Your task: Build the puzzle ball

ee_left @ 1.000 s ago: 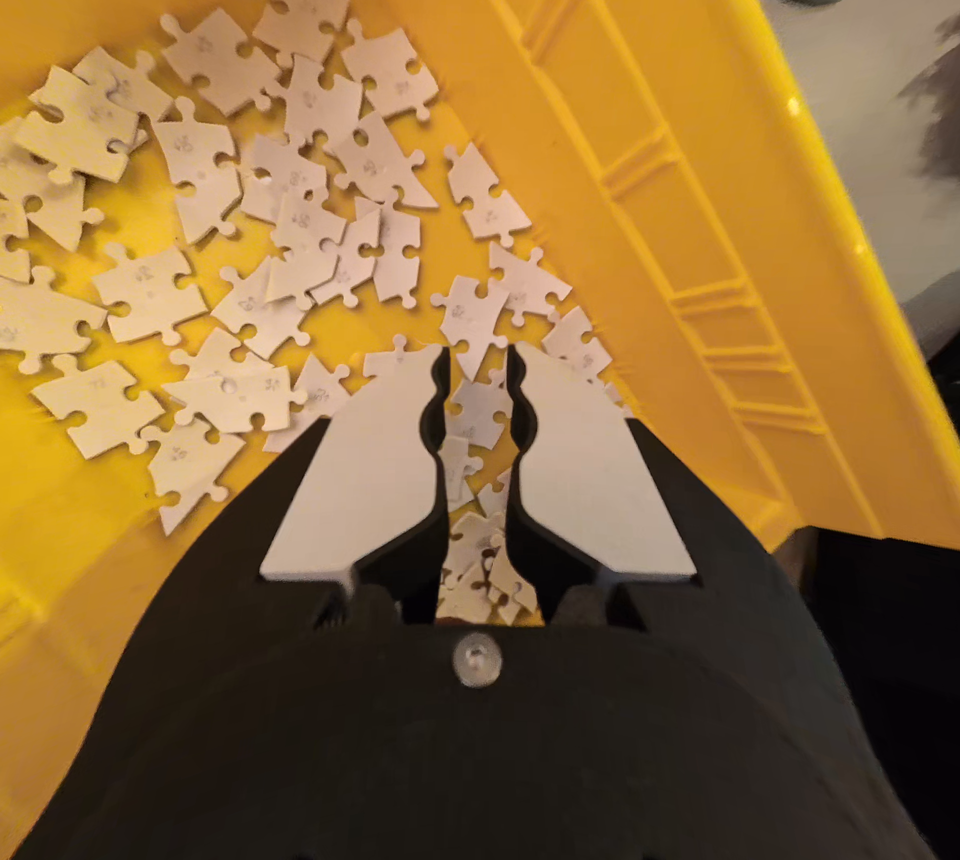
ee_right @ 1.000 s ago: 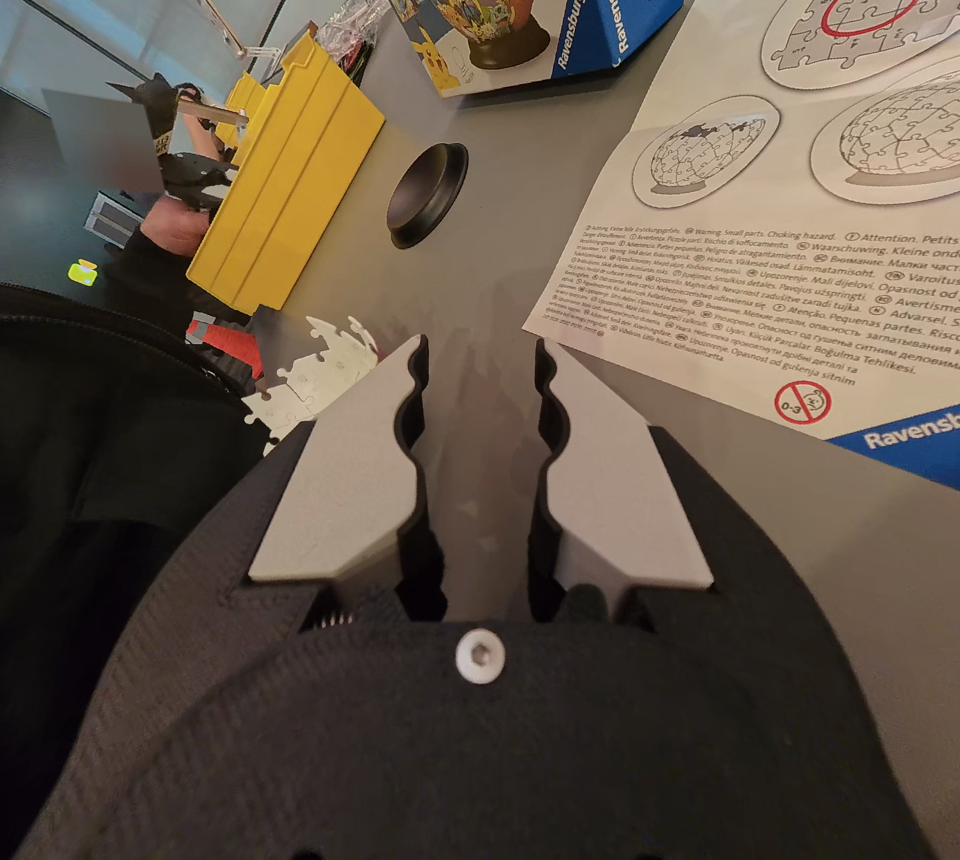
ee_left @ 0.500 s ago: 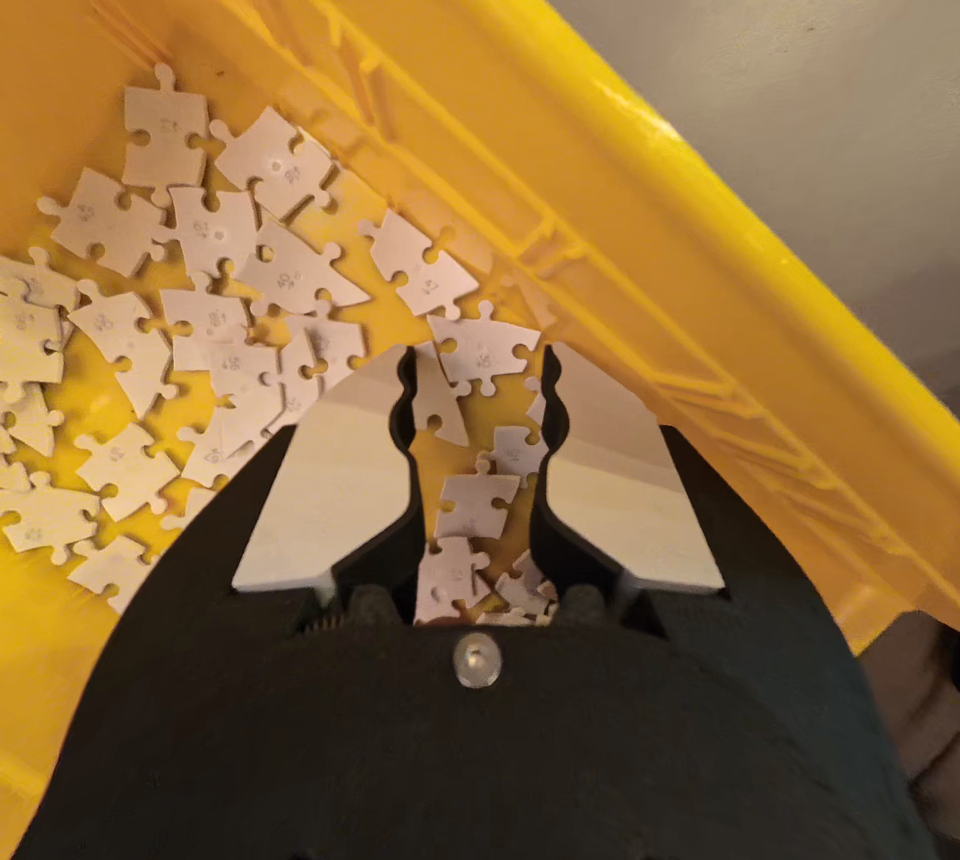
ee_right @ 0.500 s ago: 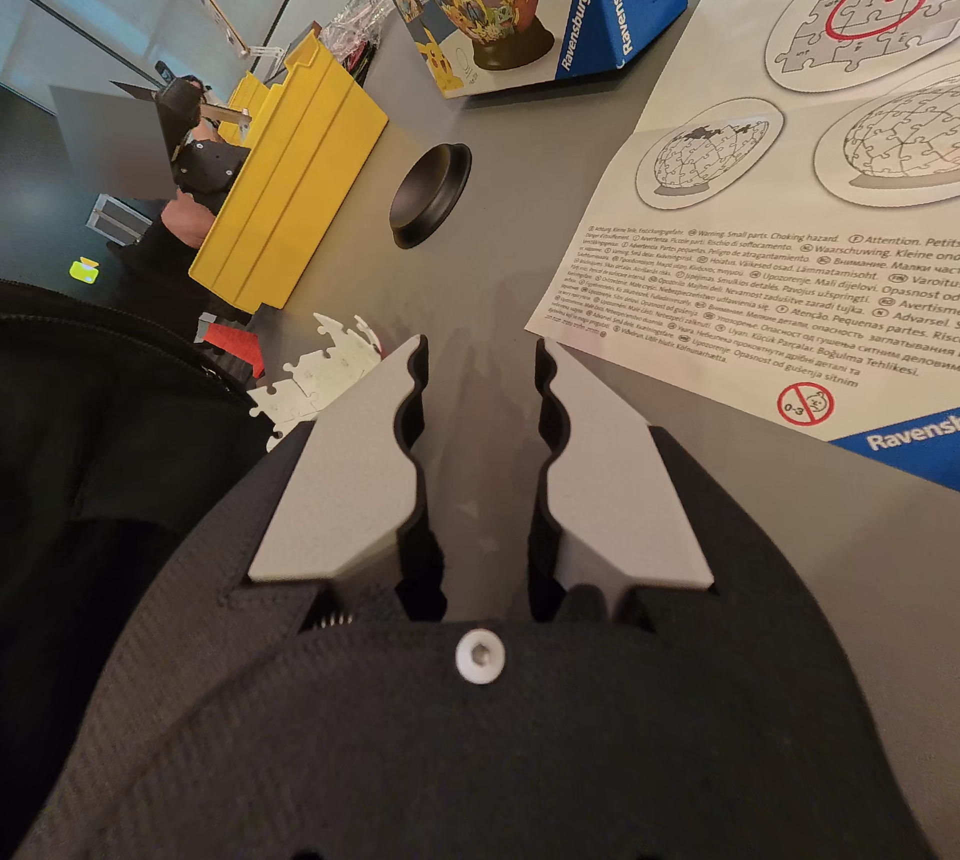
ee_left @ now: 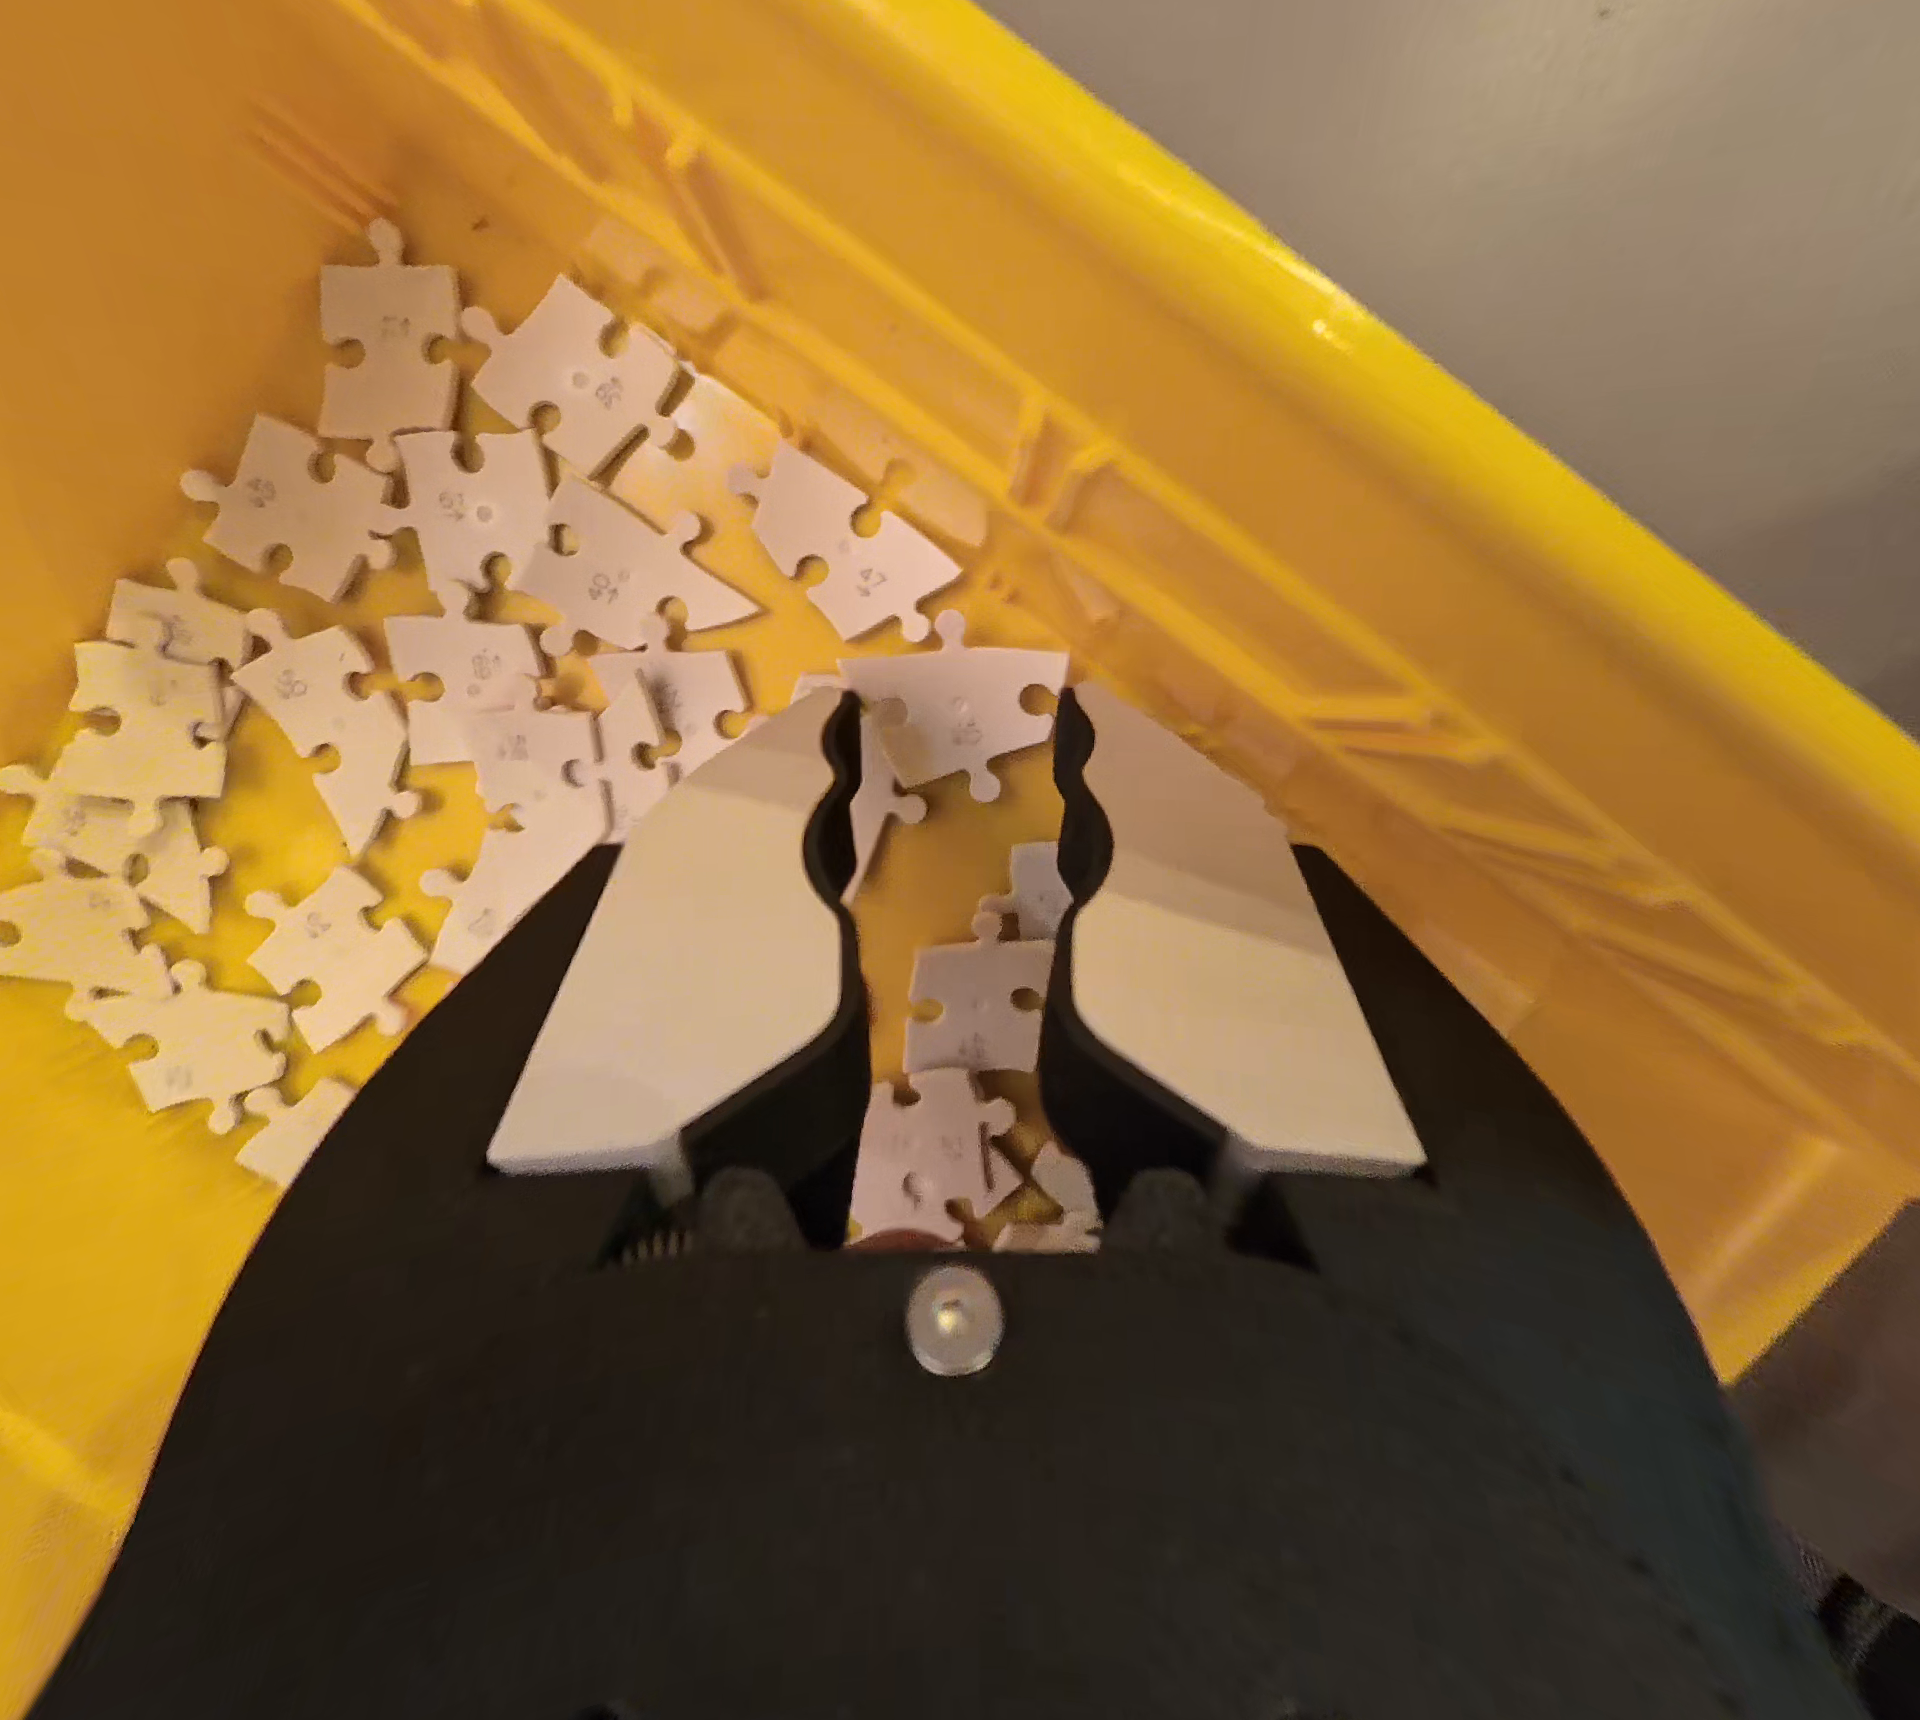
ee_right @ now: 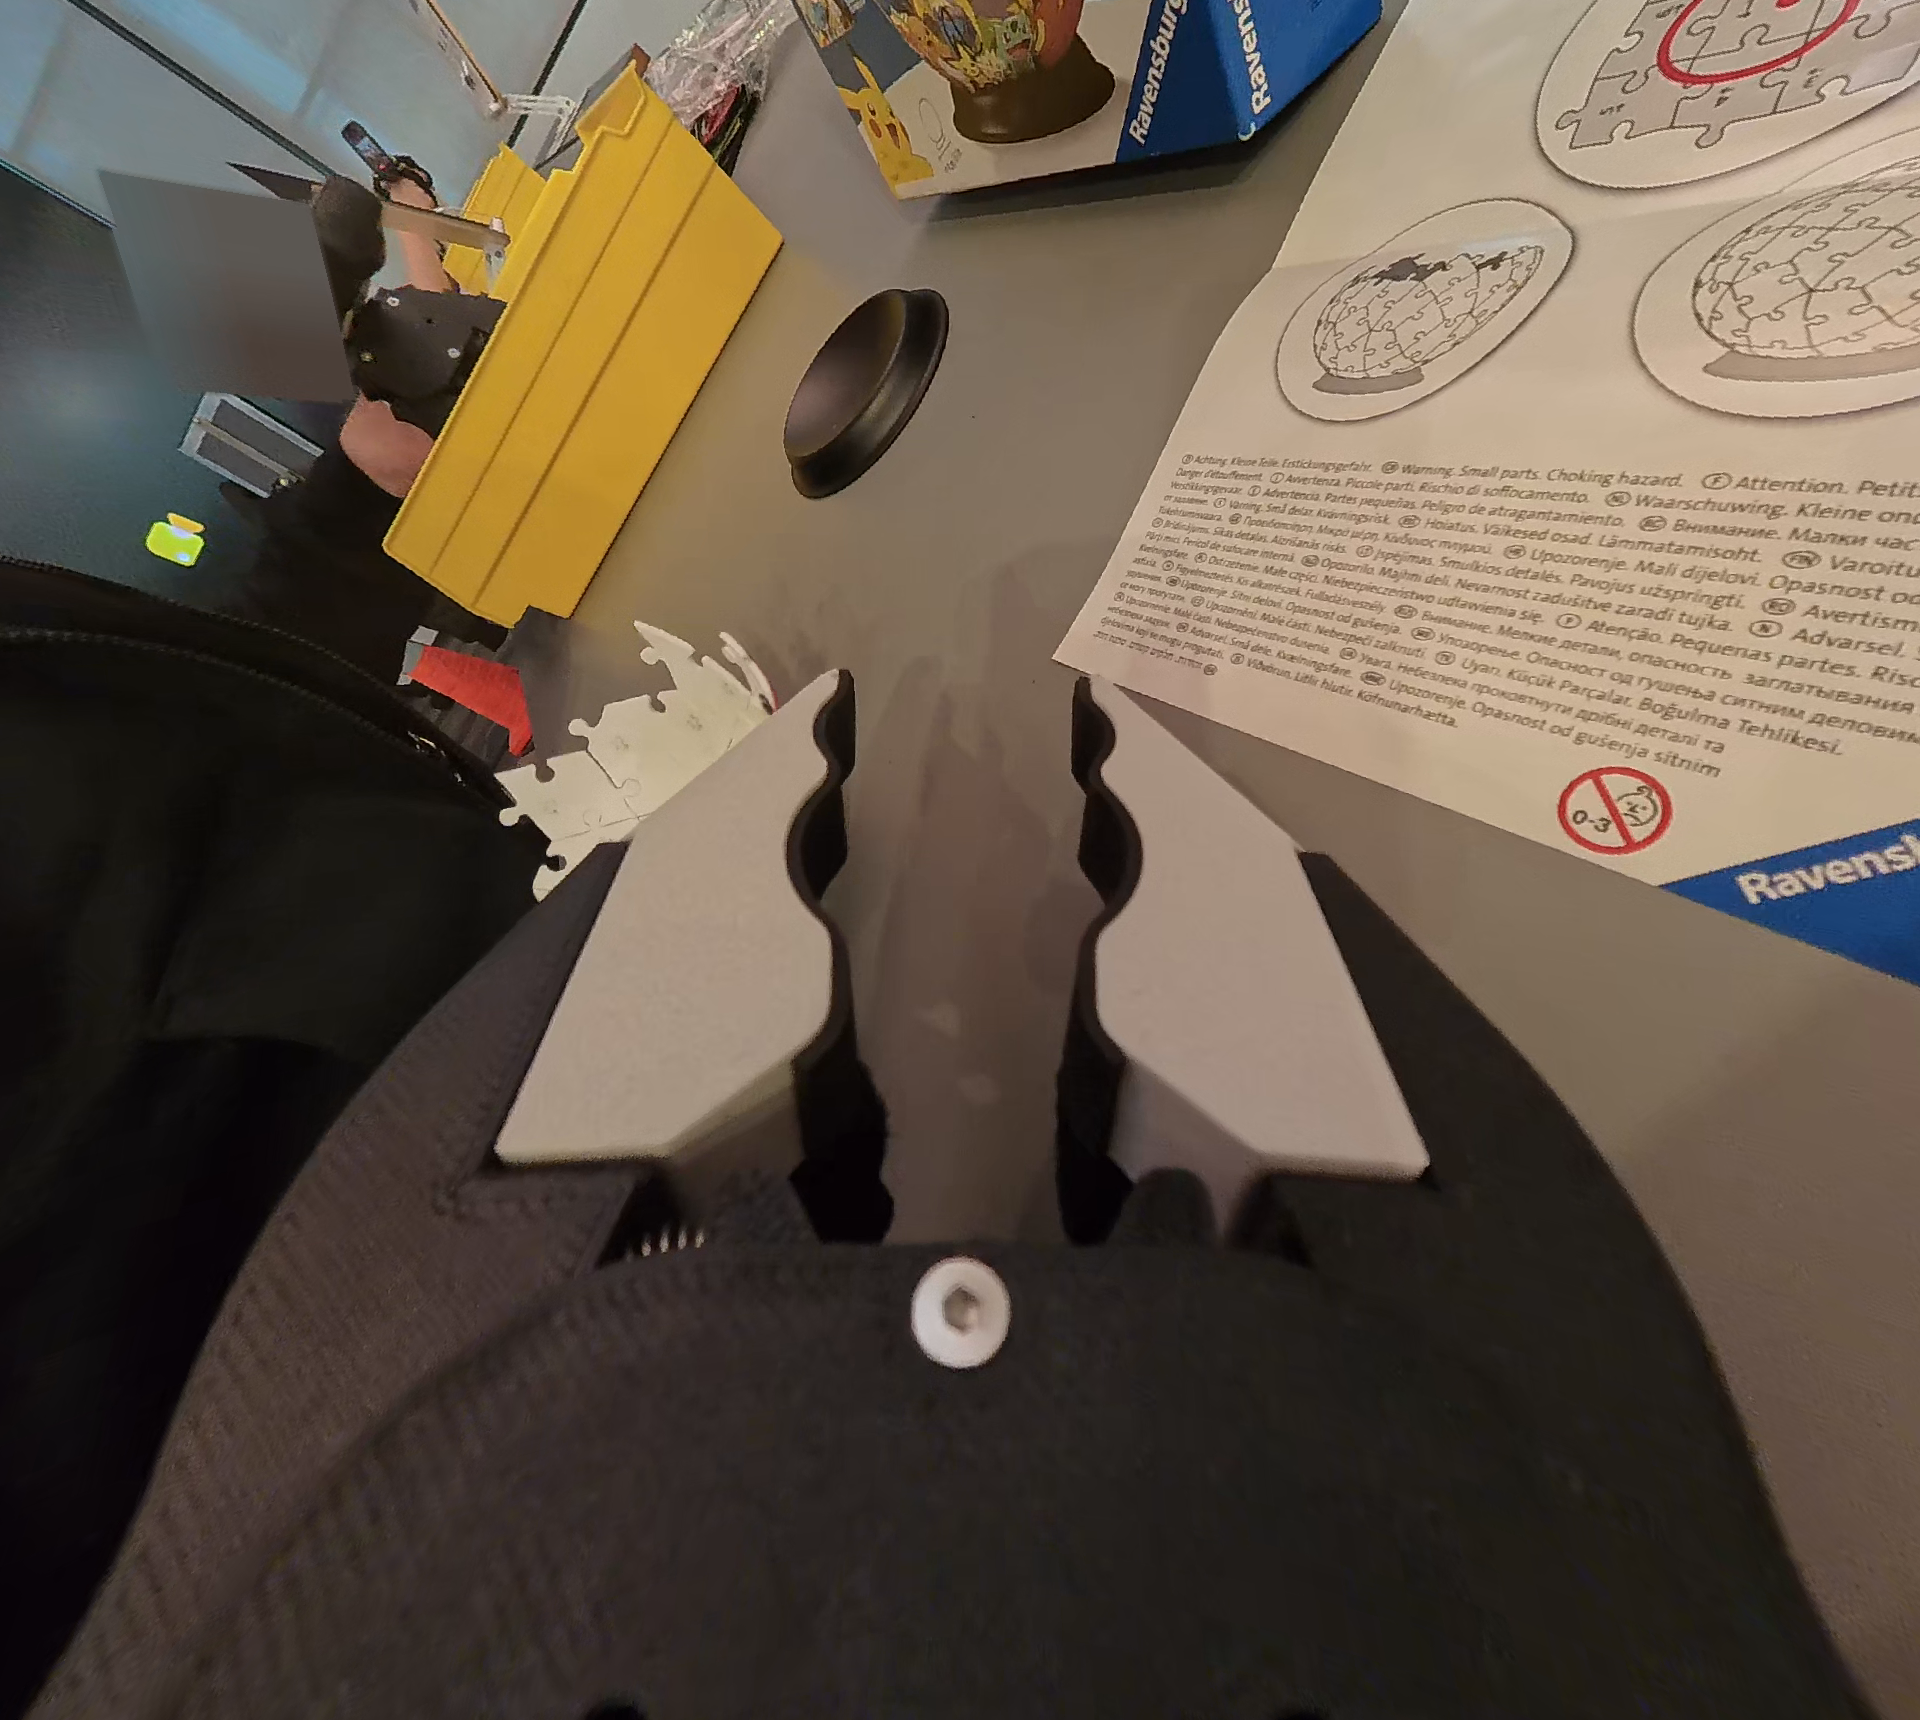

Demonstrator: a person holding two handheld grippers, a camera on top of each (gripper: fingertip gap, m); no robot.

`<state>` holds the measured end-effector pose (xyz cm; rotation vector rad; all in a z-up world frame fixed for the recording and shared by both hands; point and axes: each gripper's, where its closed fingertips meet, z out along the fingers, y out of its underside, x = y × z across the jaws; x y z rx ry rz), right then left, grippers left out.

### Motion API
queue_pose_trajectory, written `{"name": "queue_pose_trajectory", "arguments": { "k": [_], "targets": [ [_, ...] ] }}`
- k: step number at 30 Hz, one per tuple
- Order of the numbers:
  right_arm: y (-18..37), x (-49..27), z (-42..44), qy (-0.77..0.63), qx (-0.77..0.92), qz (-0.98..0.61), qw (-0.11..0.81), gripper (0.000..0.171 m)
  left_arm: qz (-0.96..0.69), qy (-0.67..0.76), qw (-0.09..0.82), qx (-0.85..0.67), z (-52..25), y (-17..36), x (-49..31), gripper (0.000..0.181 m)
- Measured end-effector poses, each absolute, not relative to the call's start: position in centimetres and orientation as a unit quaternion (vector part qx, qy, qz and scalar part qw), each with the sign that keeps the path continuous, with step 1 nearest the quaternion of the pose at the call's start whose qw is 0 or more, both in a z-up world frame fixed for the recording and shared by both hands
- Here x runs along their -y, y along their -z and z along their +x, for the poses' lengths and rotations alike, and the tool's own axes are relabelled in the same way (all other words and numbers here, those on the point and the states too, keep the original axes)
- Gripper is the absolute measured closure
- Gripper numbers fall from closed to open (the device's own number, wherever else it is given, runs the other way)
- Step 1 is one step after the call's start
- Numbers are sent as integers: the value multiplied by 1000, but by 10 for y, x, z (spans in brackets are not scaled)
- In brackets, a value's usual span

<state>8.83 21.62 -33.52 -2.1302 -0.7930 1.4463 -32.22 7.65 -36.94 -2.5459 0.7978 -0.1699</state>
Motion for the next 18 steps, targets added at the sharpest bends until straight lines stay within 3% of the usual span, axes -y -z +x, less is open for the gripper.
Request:
{"name": "queue_pose_trajectory", "arguments": {
  "k": [7,11,15,18],
  "targets": [
    [335,-216,88,-524,288,-771,222,130,-914,58,324,-237,-331,305,-81,146],
    [335,-216,88,-523,289,-770,221,130,-883,88,381,-258,-278,251,-80,146],
    [335,-215,88,-524,290,-770,221,130,-881,102,356,-294,-194,268,-74,146],
    [335,-215,88,-525,292,-769,220,130,-889,10,320,-327,-179,293,-80,146]
  ]
}}
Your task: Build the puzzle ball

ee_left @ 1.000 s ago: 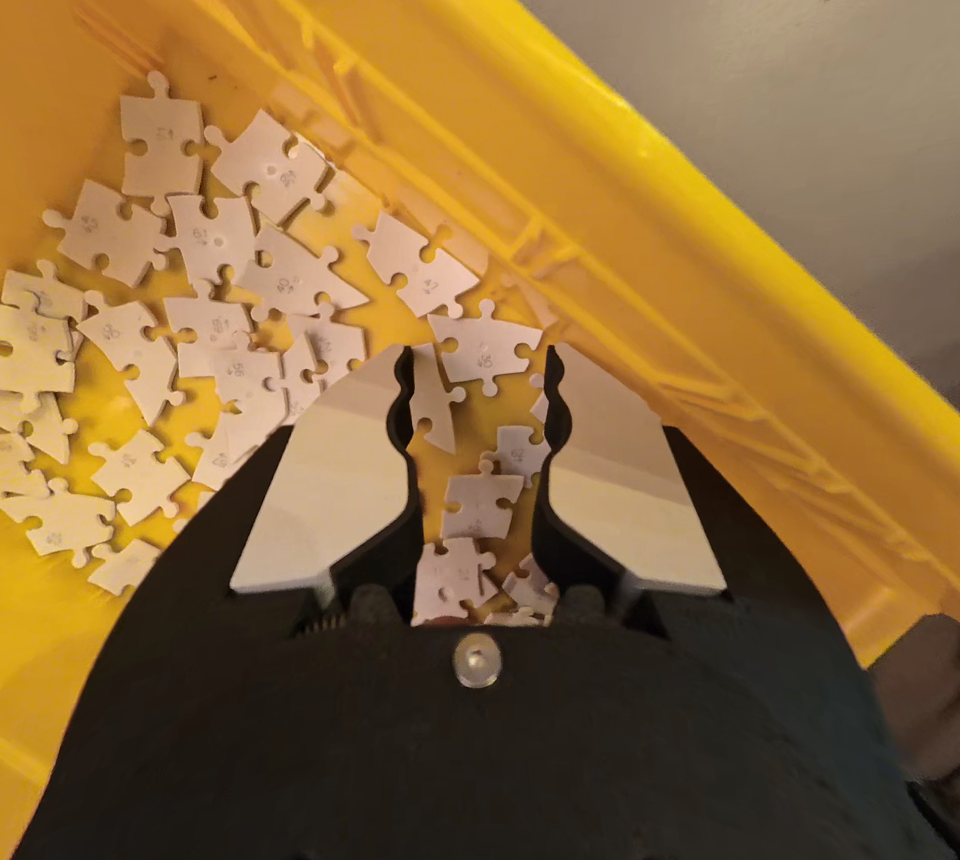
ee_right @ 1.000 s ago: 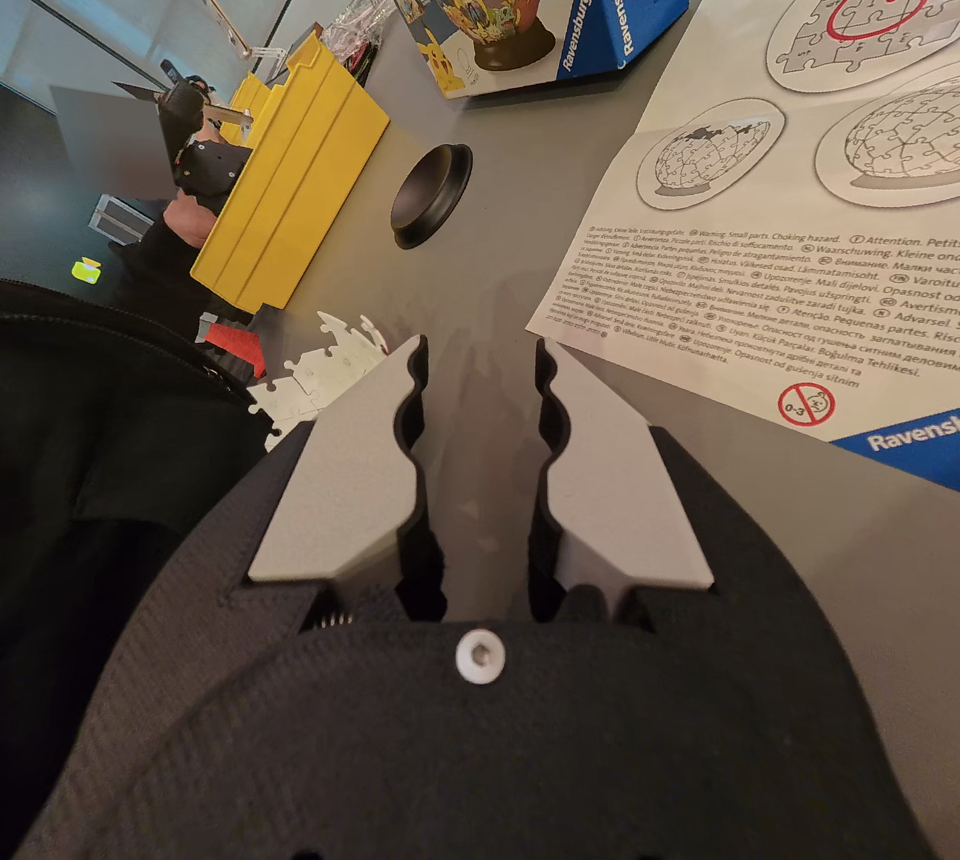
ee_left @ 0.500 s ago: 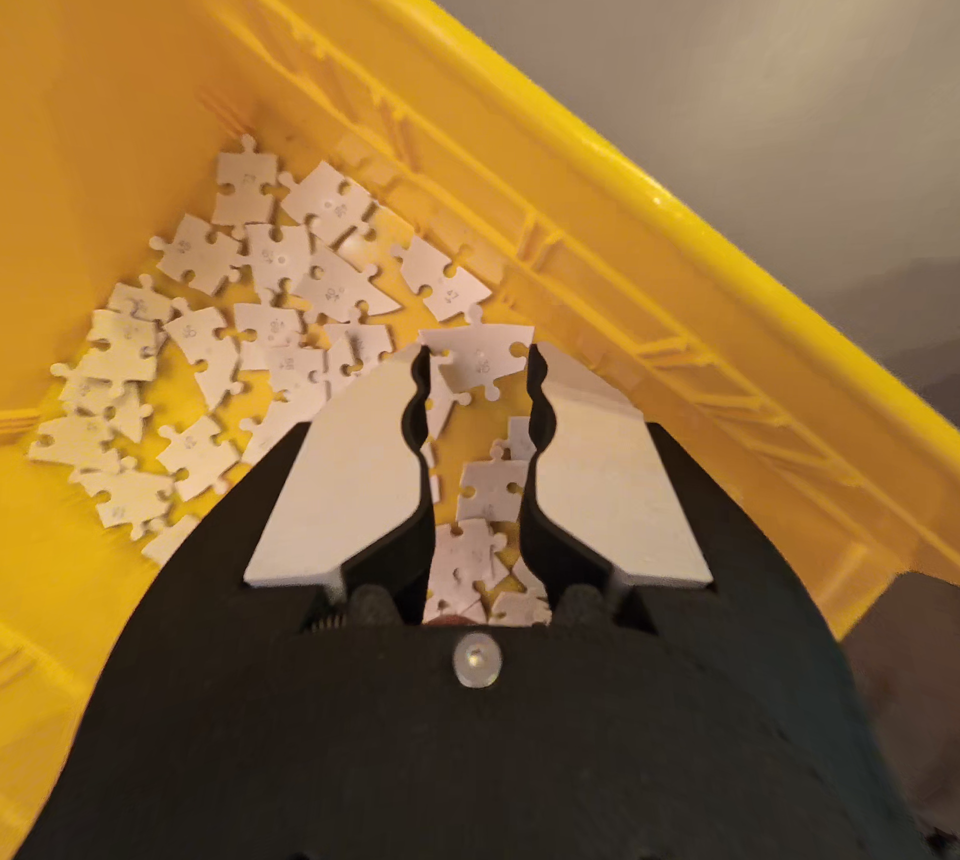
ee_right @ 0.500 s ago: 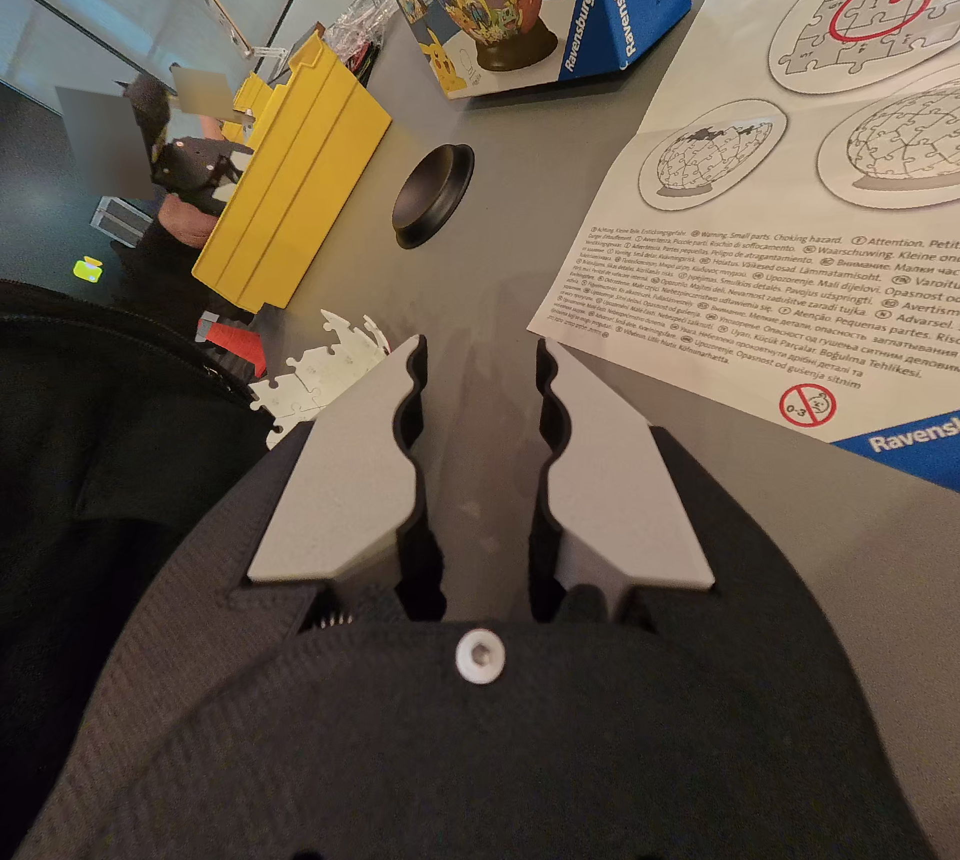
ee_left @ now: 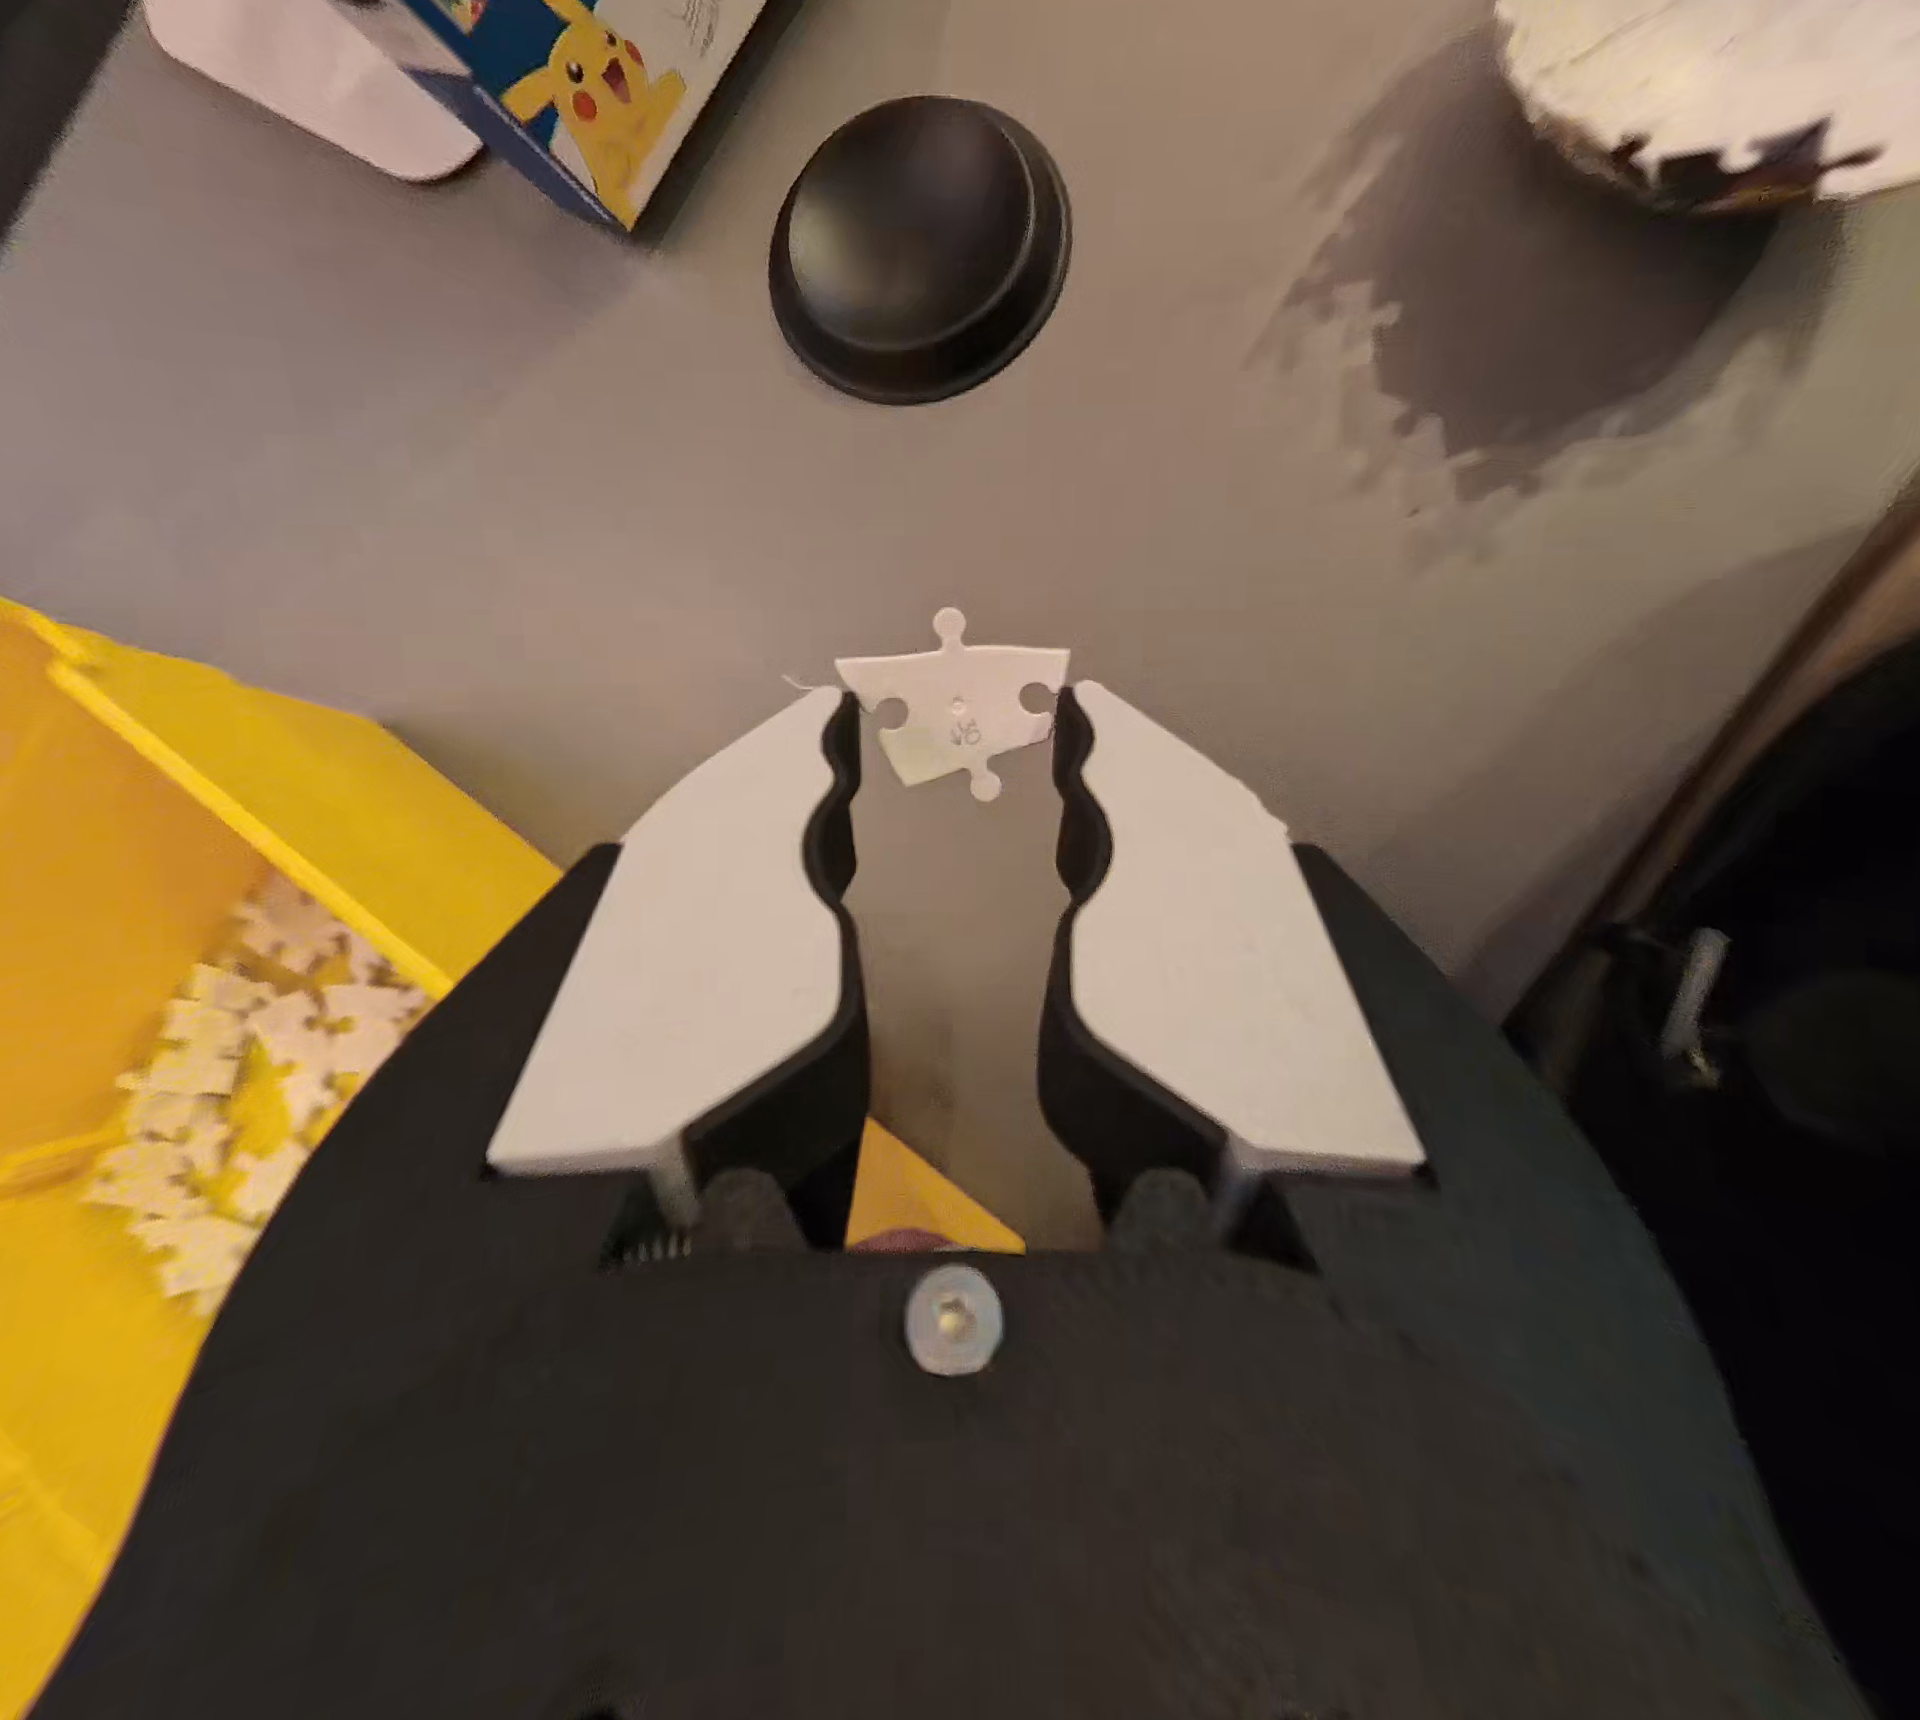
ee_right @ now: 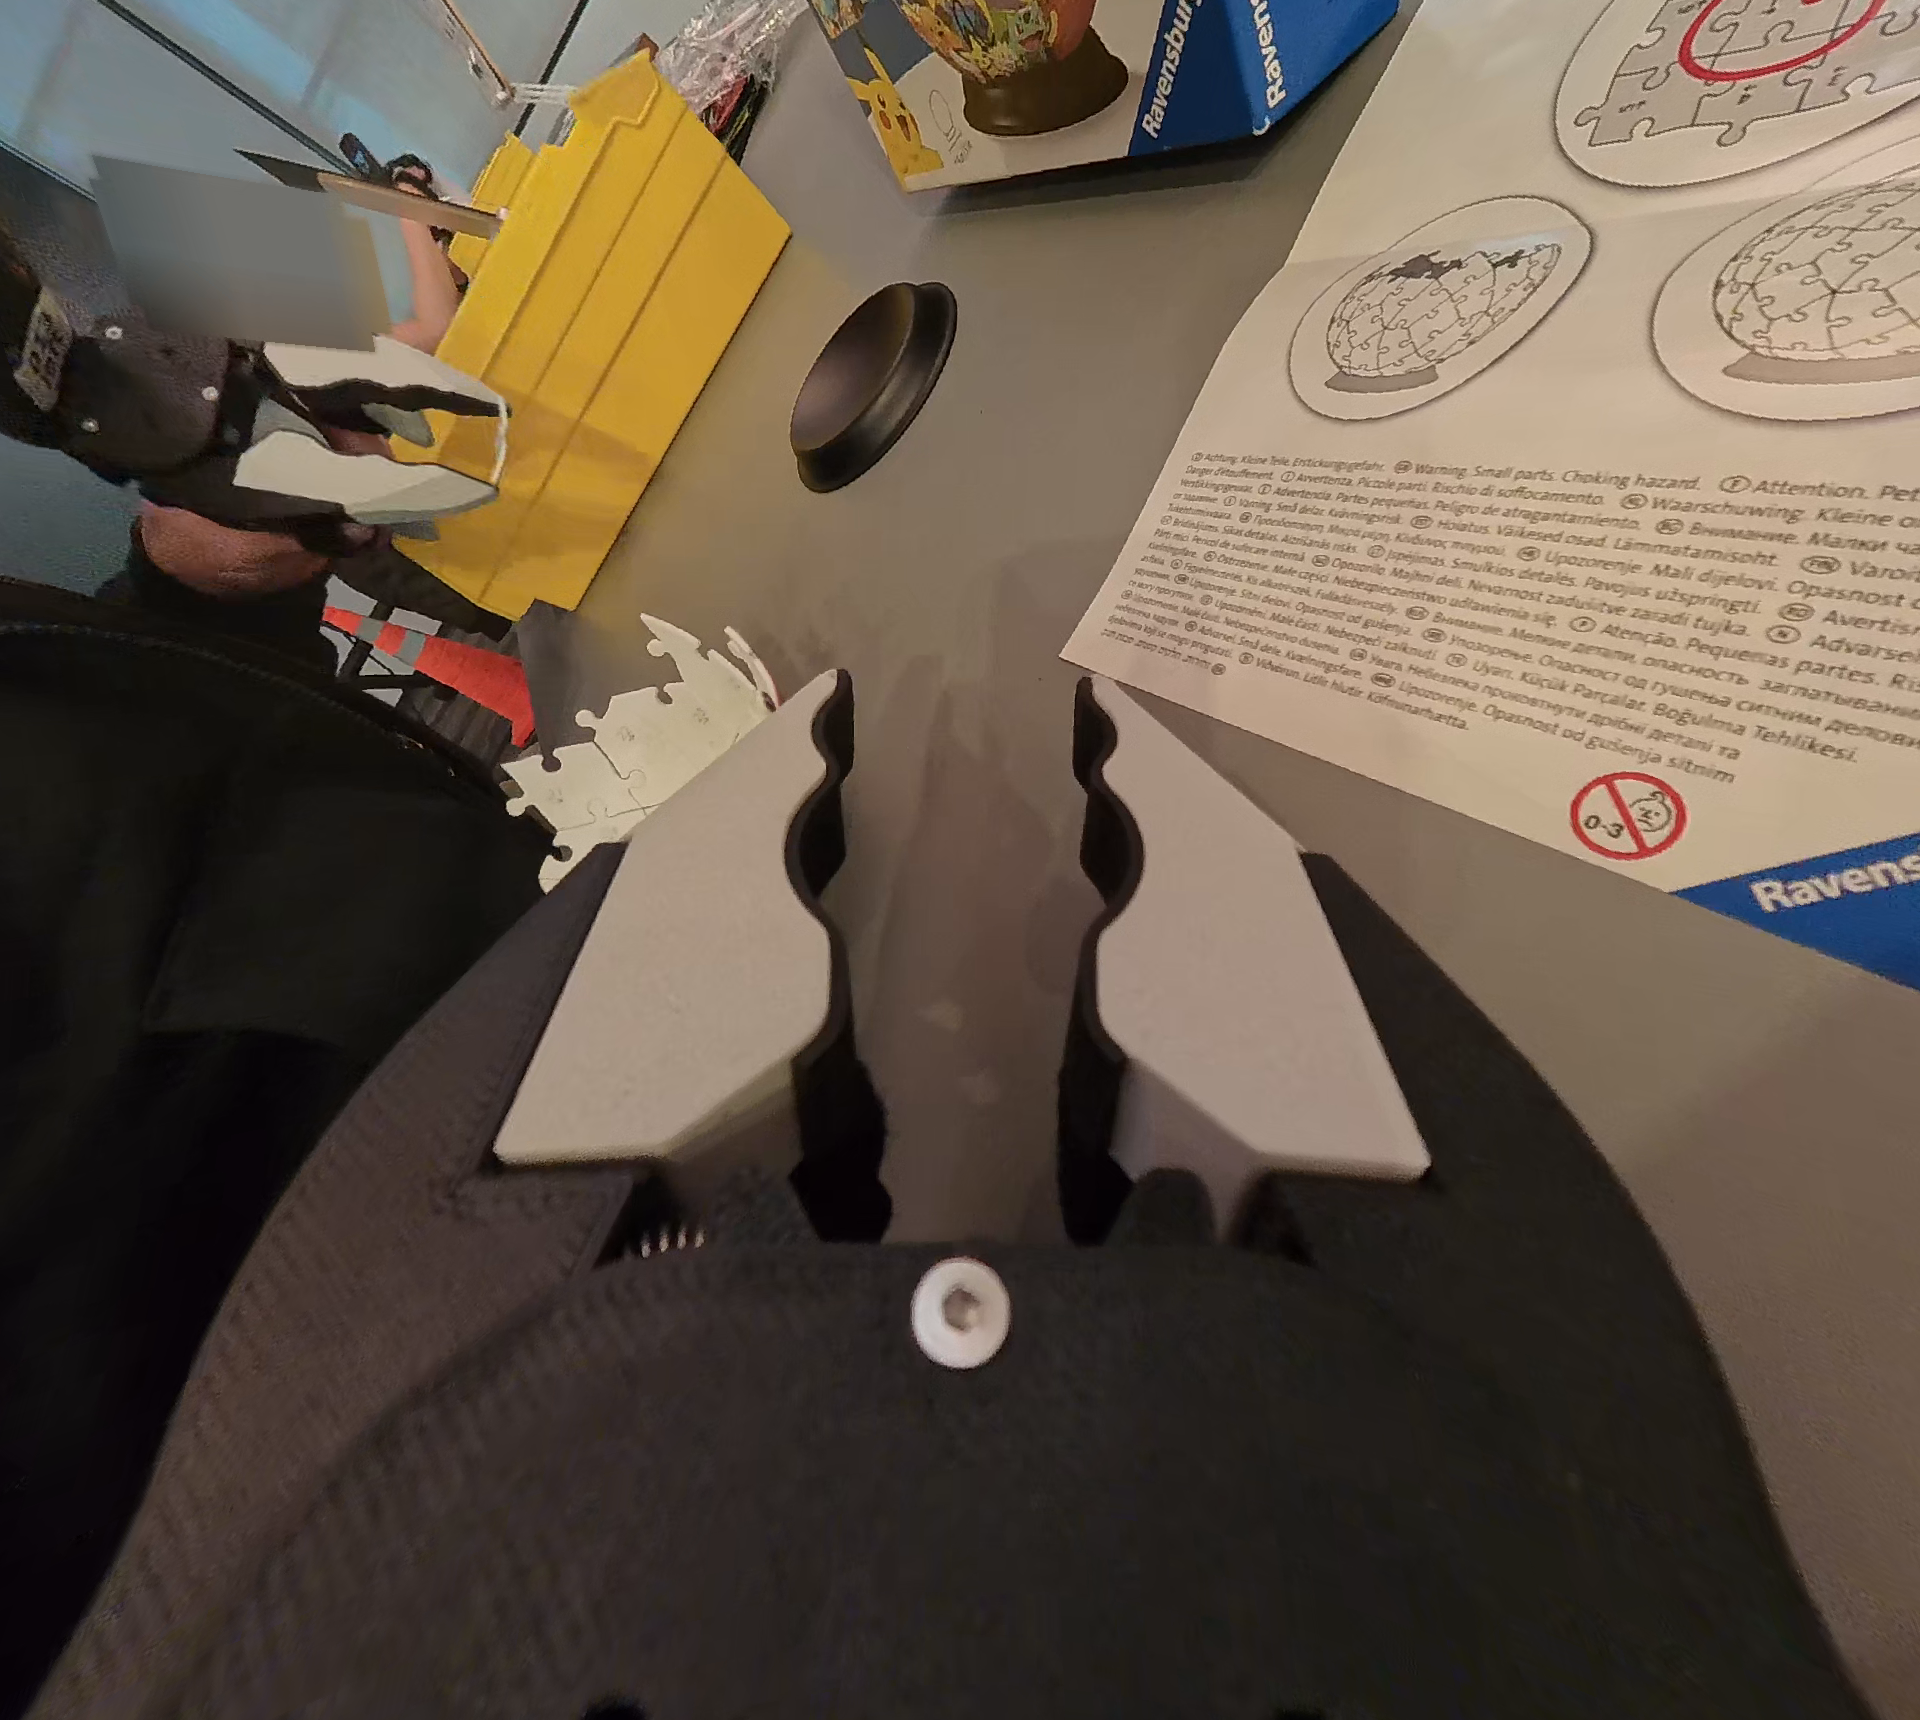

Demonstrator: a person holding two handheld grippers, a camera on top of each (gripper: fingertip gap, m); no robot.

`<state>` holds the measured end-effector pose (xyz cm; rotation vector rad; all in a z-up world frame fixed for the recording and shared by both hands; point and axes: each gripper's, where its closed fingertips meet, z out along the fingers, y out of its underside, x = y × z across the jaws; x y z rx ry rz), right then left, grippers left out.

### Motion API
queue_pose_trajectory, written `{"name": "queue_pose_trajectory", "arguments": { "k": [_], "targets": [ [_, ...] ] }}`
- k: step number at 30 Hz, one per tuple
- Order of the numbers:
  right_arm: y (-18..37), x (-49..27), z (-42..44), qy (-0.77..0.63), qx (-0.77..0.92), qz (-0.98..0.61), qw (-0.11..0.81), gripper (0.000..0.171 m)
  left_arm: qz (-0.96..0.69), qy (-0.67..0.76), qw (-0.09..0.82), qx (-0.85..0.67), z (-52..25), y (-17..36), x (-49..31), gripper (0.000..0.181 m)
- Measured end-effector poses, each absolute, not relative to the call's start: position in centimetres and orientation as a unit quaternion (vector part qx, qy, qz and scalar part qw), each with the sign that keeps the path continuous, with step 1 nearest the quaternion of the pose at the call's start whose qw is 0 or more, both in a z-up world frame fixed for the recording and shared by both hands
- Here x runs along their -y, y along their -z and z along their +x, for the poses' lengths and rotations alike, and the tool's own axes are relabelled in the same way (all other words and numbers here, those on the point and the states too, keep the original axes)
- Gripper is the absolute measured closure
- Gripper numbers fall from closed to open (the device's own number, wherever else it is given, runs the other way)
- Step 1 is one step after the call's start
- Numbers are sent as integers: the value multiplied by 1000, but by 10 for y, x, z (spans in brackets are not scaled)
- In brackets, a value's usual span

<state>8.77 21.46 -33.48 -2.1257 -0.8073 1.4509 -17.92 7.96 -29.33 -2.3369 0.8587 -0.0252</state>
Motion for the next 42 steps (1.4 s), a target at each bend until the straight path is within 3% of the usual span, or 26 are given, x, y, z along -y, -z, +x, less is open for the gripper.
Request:
{"name": "queue_pose_trajectory", "arguments": {
  "k": [7,16,19,22,23,25,28,34,42],
  "targets": [
    [334,-213,87,-527,296,-765,221,129,-886,6,302,-353,-151,293,-86,146],
    [333,-211,87,-530,302,-761,221,129,-918,31,178,-352,-120,373,-74,144],
    [332,-211,87,-531,302,-760,221,128,-912,25,243,-330,-127,342,-86,139],
    [331,-211,87,-533,303,-758,222,128,-897,23,344,-275,-168,277,-92,135],
    [331,-210,87,-534,303,-758,222,128,-887,26,382,-257,-189,255,-93,145],
    [331,-210,87,-535,303,-757,221,128,-887,0,401,-229,-245,238,-89,148],
    [331,-210,87,-533,306,-757,220,128,-907,-9,349,-236,-306,273,-83,142],
    [332,-210,87,-528,307,-760,222,128,-928,-17,202,-314,-338,360,-77,135],
    [333,-212,87,-527,302,-762,223,128,-933,56,190,-299,-330,373,-82,161]
  ]
}}
